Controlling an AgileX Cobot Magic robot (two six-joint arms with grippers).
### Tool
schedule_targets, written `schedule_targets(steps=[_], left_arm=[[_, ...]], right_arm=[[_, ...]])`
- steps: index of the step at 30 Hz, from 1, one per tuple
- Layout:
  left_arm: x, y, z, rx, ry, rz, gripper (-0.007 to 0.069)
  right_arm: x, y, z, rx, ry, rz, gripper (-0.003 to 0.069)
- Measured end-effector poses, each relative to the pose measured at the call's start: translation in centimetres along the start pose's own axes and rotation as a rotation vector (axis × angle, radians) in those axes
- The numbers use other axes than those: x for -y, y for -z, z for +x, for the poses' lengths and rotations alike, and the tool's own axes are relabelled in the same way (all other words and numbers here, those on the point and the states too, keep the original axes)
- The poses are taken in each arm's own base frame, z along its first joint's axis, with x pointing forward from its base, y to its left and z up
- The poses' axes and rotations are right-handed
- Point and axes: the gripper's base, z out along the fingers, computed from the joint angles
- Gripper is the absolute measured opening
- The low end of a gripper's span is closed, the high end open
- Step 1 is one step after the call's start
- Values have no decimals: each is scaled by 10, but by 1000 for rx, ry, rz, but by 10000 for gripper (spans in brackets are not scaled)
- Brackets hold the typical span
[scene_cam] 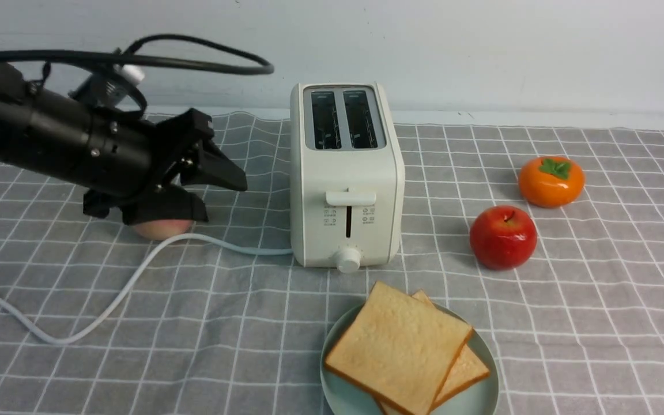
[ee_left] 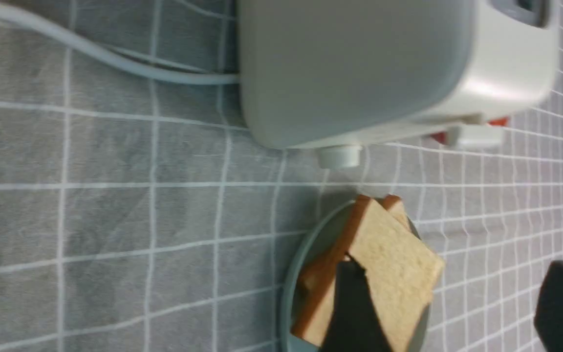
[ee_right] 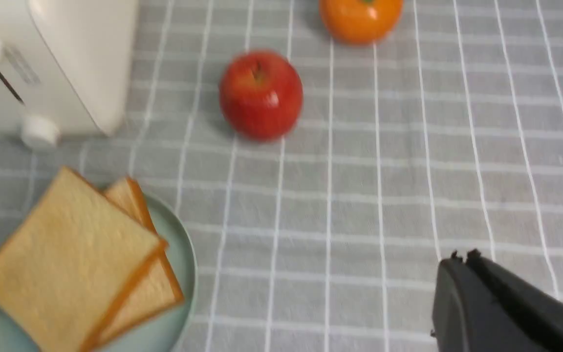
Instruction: Take toasted bread from bread machine on grey coffee table place on plate.
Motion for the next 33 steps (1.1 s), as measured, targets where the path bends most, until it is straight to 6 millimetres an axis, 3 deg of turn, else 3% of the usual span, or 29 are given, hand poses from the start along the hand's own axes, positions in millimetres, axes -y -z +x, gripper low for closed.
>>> schedule_targets(steps=[4,5,9,11,13,15,19,20,23,24,28,33], left_arm=[[24,27,10,19,-42,80,239],[25,29,11,15,-46,84,219],[43,60,31,-5,-145,100,36],[51,79,45,-23,-198,85,-11],[54,92,56,-33,-220,60,-14],[58,118,81,-9,-237,17,-14],[55,146,118,76,-227,-33,-14],[48,157,139,126,-213,-56,-14],[38,165,162,174,-188,-85,-14],[29,168,177,211,-187,-111,-14],[1,168,206,267,-222,-221,-14],[-28,156,217,200,-225,-367,-14]], right_arm=[[-3,4,28,179,-30,-35,-20],[-3,2,30,177,-33,-36,-20],[-5,1,79,192,-109,-80,-19],[-6,-5,98,169,-141,-98,-19],[-6,-9,111,145,-158,-104,-18],[-7,-13,127,132,-153,-115,-16],[-8,-12,137,149,-145,-130,-16],[-8,-9,138,172,-134,-139,-14],[-10,-6,137,197,-121,-159,-11],[-10,-5,137,206,-115,-169,-10],[-9,-4,137,218,-83,-161,-8],[-9,-4,136,221,-79,-159,-4]])
